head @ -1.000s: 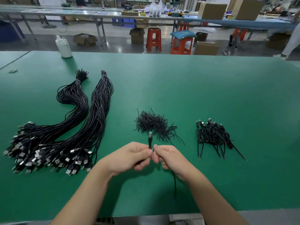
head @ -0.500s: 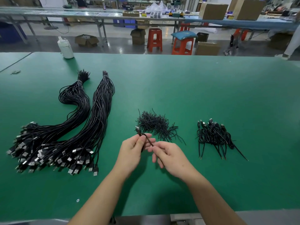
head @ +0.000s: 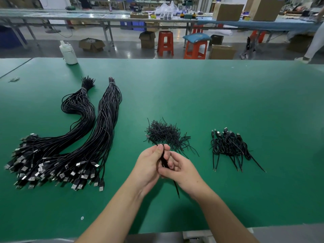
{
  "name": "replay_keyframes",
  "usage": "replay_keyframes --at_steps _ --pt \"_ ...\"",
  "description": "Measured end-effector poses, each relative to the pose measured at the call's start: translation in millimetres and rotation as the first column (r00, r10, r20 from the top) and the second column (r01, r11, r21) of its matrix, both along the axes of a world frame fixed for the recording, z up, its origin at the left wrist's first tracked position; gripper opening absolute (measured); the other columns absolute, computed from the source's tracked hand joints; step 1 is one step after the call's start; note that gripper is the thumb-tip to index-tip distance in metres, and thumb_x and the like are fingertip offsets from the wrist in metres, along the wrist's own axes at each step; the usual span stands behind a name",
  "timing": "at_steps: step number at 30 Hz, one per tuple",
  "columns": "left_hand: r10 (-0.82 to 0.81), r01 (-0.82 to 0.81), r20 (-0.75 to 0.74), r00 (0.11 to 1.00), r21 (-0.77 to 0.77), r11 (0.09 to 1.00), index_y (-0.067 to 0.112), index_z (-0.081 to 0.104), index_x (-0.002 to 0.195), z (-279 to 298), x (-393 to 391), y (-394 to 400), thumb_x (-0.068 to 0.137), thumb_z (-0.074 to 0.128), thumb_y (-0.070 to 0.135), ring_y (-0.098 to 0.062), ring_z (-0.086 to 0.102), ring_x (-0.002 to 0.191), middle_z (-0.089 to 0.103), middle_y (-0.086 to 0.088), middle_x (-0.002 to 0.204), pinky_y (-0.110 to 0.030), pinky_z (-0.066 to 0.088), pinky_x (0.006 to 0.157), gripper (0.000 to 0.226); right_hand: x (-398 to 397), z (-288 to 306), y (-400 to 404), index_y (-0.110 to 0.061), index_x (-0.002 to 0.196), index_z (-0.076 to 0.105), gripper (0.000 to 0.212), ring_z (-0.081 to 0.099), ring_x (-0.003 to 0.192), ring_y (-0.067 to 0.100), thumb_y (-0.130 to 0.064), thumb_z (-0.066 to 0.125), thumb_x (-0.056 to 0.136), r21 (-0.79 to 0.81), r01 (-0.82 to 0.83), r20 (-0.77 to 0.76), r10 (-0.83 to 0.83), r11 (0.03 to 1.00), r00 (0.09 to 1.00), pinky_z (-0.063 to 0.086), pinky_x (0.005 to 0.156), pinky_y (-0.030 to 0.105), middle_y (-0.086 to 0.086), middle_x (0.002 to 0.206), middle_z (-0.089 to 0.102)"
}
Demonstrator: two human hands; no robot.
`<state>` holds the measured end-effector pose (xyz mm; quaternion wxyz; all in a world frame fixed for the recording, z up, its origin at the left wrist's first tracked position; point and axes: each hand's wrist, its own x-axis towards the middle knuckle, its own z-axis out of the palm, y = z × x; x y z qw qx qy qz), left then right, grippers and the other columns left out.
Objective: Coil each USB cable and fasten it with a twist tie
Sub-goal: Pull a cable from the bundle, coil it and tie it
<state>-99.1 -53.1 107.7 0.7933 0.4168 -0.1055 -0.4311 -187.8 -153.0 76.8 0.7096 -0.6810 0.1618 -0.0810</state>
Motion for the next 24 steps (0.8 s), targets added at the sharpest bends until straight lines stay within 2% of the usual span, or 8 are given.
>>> replay_keyframes --at_steps 2,5,10,14,16,19,21,24 --pt "-0.074 0.073 0.018 0.997 0.034 0.997 -0.001 0.057 0.090 -2.4 1.6 0.9 0.099 0.047 0.016 -0.026 0.063 0.062 0.053 -0.016 0.072 -0.035 0.058 0.064 0.022 -1.1 -1.2 -0.6 -0.003 0.101 0.061 0.027 0.056 0.078 0.015 -0.002 0.078 0.080 -0.050 0.043 -0.001 -0.043 0.998 0.999 0.054 0.083 0.031 0.007 0.077 0.061" --pt "-0.243 0.225 0.107 0.964 0.156 0.962 -0.002 0.060 0.089 -4.0 6.6 2.7 0.102 0.046 0.014 -0.034 0.070 0.077 0.064 -0.019 0.074 -0.039 0.061 0.076 0.025 -3.6 -2.6 -1.0 0.013 0.106 0.052 0.041 0.049 0.082 0.023 -0.001 0.079 0.079 -0.043 0.043 -0.034 -0.045 0.998 0.998 0.051 0.094 0.054 0.025 0.081 0.057" --pt "-0.300 0.246 0.180 0.937 0.269 0.931 -0.002 0.065 0.091 -7.4 8.4 -1.6 0.103 0.046 0.014 -0.031 0.071 0.073 0.070 -0.023 0.079 -0.032 0.058 0.067 0.028 -7.2 -2.9 0.2 0.006 0.105 0.054 0.038 0.044 0.074 0.020 -0.011 0.078 0.080 -0.113 0.017 -0.014 -0.019 0.993 1.000 0.045 0.075 0.035 0.012 0.078 0.048" --pt "-0.296 0.098 0.382 0.876 0.460 0.882 0.007 0.065 0.087 -15.1 14.1 -2.0 0.105 0.041 0.014 -0.032 0.072 0.084 0.075 -0.015 0.084 -0.037 0.058 0.079 0.031 -11.5 -5.8 -10.5 -0.012 0.102 0.059 0.021 0.053 0.073 0.009 -0.019 0.073 0.087 -0.328 0.035 -0.093 -0.069 0.944 0.993 0.049 0.074 0.034 -0.003 0.083 0.060" --pt "-0.331 -0.024 0.515 0.791 0.567 0.823 0.012 0.063 0.082 -17.3 12.4 -4.6 0.105 0.042 0.018 -0.033 0.071 0.088 0.075 -0.007 0.083 -0.040 0.055 0.087 0.031 -11.0 -9.7 -12.1 -0.019 0.103 0.054 0.014 0.055 0.078 0.011 -0.027 0.062 0.095 -0.538 -0.031 -0.163 -0.067 0.842 0.984 0.050 0.078 0.040 -0.006 0.091 0.061" --pt "-0.445 -0.374 0.757 0.479 0.634 0.677 0.020 0.051 0.070 -18.3 6.0 -8.9 0.103 0.044 0.033 -0.021 0.059 0.069 0.061 0.004 0.069 -0.027 0.041 0.062 0.036 -7.4 -8.5 -5.5 -0.021 0.110 0.044 0.014 0.057 0.090 0.024 -0.033 0.042 0.103 -0.688 -0.101 -0.234 -0.088 0.719 0.968 0.048 0.081 0.046 0.000 0.103 0.055" --pt "-0.471 -0.509 0.821 0.323 0.570 0.644 0.025 0.039 0.067 -19.4 2.5 -8.5 0.102 0.040 0.038 -0.016 0.049 0.063 0.049 0.007 0.069 -0.030 0.033 0.058 0.038 -5.1 -5.3 -2.2 -0.020 0.110 0.041 0.016 0.058 0.090 0.030 -0.034 0.035 0.106 -0.715 -0.115 -0.247 -0.095 0.689 0.964 0.048 0.078 0.047 0.004 0.106 0.054" --pt "-0.475 -0.533 0.828 0.299 0.558 0.636 0.026 0.041 0.077 -24.8 7.2 -4.9 0.100 0.038 0.049 -0.019 0.049 0.069 0.050 0.006 0.076 -0.034 0.036 0.064 0.032 -4.3 -4.5 -2.4 -0.016 0.105 0.040 0.018 0.057 0.087 0.032 -0.031 0.031 0.107 -0.751 -0.121 -0.248 -0.107 0.649 0.963 0.046 0.076 0.048 0.006 0.102 0.053"
